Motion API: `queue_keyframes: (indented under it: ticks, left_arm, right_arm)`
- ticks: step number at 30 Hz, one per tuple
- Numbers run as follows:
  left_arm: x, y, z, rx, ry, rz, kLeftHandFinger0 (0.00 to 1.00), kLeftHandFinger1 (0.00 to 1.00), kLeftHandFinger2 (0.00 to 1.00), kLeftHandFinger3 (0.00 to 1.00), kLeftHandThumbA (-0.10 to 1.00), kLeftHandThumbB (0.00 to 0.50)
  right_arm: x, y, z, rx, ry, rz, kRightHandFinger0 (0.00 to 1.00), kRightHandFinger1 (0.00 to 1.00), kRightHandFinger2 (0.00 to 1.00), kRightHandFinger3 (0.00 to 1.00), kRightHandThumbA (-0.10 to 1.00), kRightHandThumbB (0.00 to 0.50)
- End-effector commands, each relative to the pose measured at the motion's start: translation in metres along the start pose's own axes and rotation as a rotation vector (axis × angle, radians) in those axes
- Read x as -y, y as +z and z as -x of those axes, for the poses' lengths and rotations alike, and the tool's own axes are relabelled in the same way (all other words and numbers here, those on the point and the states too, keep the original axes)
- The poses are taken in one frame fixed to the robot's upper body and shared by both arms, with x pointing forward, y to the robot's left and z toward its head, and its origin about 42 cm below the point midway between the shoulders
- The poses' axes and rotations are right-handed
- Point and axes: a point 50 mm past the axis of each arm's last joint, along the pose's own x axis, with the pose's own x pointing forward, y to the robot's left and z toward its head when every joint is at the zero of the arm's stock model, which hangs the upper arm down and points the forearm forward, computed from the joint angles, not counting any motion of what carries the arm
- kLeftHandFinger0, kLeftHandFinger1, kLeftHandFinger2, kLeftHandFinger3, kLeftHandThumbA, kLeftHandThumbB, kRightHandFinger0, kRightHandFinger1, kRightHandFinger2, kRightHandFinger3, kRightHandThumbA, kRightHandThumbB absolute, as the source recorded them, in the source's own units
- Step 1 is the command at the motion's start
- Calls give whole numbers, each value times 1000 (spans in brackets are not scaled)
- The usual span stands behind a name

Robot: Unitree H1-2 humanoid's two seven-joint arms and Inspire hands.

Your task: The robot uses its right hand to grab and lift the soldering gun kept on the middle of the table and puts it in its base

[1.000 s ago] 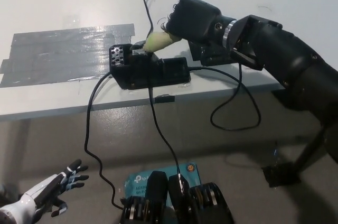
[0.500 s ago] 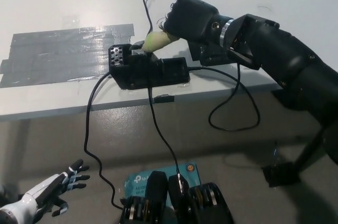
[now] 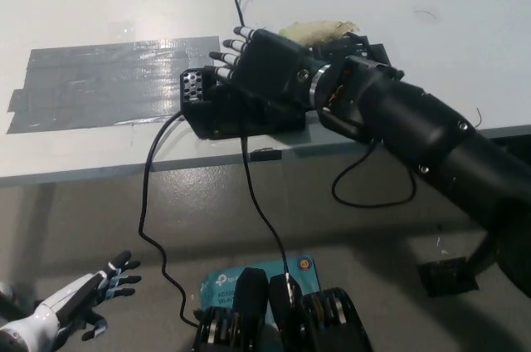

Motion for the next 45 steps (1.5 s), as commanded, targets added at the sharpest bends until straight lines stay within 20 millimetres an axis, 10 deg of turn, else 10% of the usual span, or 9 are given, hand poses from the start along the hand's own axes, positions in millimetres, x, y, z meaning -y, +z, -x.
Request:
queue_keyframes:
  ticks: [1,13,21,27,33,45]
  left_arm:
    - [-7,10,7,12,7,-40,939,964,1000,1000,1000,244]
    - [-8,-5,12,-17,12,3,924,962,1000,1000,1000,273]
    - [-8,-8,17,-24,11,-21,955,965,1000,1000,1000,257]
    - [-10,-10,20,-22,7,-10,907,941,1000,1000,1000,282]
    - [-16,-6,17,-17,27,-13,923,963,1000,1000,1000,276]
    - [-22,-11,19,-8,71,14,940,971,1000,1000,1000,321]
  right_arm:
    - [69,-20,10,-129,28,-41,1000,1000,1000,1000,747,500]
    - [114,-6,79,-91,-203,-28,1000,1000,1000,1000,688,500]
    - [102,33,214,-82,-242,-161,1000,1000,1000,1000,475,500]
    - [38,75,290,-177,-277,-442,1000,1000,1000,1000,419,500]
    - [-44,94,331,-416,-249,-780,1000,1000,1000,1000,467,334]
    - [-185,117,345,-715,-195,-1150,1000,1000,1000,1000,303,302]
